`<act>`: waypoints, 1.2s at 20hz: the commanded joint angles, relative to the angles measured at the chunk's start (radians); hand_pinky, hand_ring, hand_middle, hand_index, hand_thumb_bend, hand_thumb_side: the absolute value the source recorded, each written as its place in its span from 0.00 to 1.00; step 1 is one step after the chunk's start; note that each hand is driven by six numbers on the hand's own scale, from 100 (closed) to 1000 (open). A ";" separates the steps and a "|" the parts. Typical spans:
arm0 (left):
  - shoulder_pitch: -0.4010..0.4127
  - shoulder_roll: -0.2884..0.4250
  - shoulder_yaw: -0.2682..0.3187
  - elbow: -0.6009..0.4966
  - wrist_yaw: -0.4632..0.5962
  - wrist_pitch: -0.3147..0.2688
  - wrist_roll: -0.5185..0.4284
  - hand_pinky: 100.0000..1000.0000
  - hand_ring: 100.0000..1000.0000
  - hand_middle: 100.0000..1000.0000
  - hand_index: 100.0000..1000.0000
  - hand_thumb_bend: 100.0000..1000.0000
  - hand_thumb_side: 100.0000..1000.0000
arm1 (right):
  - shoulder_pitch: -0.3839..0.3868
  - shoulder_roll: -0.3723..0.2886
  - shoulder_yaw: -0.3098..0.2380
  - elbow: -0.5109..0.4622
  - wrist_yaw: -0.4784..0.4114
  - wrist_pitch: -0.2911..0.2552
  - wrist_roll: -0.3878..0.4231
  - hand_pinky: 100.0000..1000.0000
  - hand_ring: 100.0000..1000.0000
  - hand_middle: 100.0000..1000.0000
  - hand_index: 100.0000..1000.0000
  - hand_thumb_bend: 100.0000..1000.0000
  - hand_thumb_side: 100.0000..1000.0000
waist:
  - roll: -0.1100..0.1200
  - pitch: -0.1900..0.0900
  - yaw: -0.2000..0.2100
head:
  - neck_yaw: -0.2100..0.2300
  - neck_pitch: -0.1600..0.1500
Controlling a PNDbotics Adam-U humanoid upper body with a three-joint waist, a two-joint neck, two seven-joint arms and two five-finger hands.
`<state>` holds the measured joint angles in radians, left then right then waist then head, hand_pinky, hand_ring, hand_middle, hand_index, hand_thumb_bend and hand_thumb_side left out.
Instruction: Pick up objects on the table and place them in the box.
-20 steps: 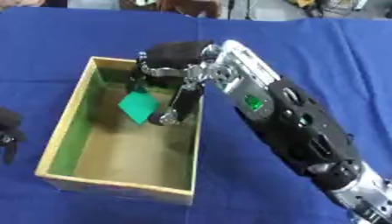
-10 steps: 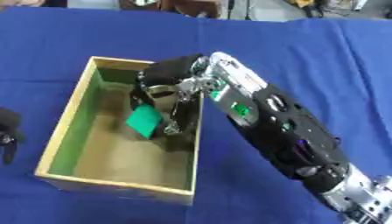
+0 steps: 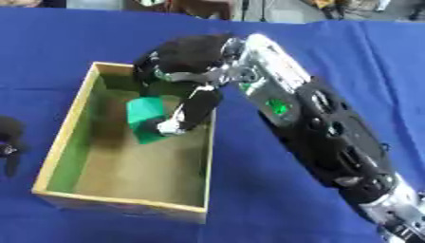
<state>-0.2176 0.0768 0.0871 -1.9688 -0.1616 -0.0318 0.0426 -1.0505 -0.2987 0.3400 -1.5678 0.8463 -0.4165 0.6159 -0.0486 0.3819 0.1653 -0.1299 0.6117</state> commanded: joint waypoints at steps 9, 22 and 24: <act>-0.009 0.000 0.036 -0.025 -0.014 0.002 0.035 0.00 0.30 0.43 0.42 0.00 0.91 | 0.282 -0.195 -0.276 -0.426 -0.404 0.483 -0.552 0.69 0.67 0.49 0.68 0.00 0.67 | 0.031 -0.004 -0.058 | 0.059 -0.019; -0.025 -0.003 0.071 -0.031 -0.019 -0.008 0.080 0.00 0.30 0.43 0.42 0.00 0.90 | 0.460 -0.139 -0.417 -0.428 -0.572 0.521 -0.766 0.76 0.68 0.53 0.73 0.00 0.64 | 0.074 0.028 -0.142 | 0.135 -0.043; -0.027 -0.001 0.075 -0.031 -0.019 -0.014 0.095 0.00 0.30 0.43 0.42 0.00 0.90 | 0.505 -0.098 -0.462 -0.430 -0.594 0.502 -0.794 0.81 0.72 0.61 0.81 0.00 0.82 | 0.079 0.032 -0.153 | 0.143 -0.046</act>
